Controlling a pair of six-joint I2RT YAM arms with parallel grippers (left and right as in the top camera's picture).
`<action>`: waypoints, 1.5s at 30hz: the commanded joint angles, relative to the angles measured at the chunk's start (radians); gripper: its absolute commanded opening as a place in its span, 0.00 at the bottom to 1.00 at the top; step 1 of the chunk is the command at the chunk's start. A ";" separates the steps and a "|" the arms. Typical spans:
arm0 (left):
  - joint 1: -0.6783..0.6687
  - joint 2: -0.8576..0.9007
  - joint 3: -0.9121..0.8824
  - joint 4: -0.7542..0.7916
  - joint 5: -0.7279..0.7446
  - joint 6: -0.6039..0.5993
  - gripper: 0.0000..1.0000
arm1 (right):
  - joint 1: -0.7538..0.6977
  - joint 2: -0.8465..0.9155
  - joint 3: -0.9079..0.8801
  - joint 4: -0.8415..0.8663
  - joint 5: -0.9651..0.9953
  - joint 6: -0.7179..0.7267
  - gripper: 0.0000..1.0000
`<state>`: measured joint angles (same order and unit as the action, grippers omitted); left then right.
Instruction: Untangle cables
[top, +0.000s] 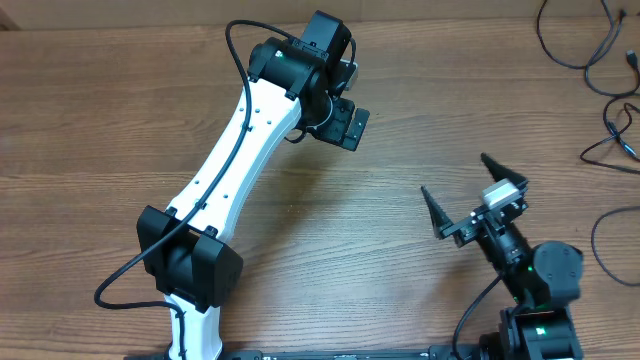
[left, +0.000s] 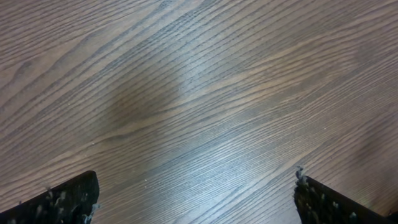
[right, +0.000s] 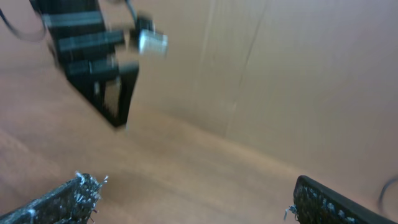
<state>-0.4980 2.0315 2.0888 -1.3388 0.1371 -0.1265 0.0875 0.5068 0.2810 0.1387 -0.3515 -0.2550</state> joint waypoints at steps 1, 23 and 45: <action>-0.008 0.009 0.011 0.002 -0.007 0.014 1.00 | 0.005 -0.006 -0.057 -0.002 0.047 0.055 1.00; -0.010 0.009 0.011 0.004 -0.007 0.015 0.99 | 0.005 -0.006 -0.136 -0.292 0.416 0.354 1.00; -0.009 0.009 0.011 0.004 -0.007 0.014 1.00 | 0.005 -0.006 -0.136 -0.621 0.433 0.352 1.00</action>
<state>-0.4980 2.0315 2.0888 -1.3380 0.1371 -0.1265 0.0875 0.5060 0.1493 -0.4870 0.0689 0.0898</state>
